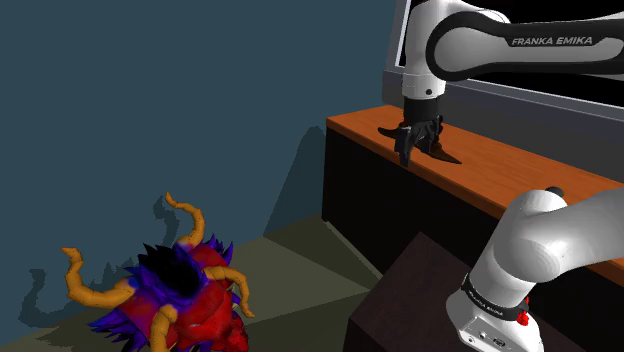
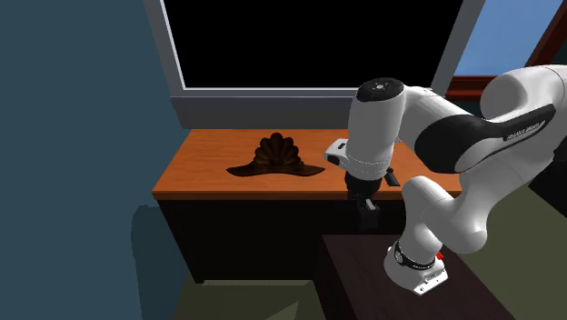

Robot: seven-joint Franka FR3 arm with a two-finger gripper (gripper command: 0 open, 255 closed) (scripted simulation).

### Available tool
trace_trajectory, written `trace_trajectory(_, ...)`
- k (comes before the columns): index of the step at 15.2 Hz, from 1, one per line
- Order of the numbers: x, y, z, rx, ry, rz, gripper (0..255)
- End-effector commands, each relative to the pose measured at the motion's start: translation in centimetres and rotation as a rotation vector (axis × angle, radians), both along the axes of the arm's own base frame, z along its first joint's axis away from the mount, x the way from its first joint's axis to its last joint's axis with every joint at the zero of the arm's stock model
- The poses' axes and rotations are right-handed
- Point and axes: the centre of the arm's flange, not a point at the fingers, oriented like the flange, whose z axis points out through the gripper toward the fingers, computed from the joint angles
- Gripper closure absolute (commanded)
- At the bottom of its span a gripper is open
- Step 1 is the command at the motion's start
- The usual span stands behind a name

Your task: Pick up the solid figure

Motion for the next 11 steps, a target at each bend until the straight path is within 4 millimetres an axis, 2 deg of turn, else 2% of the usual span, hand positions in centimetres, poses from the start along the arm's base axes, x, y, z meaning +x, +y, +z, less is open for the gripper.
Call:
trace_trajectory(1, 0.0, 0.0, 0.0, 0.000, 0.000, 0.000, 0)
trace_trajectory(11, 4.8, -13.3, 1.8, 0.059, 0.050, 0.006, 0)
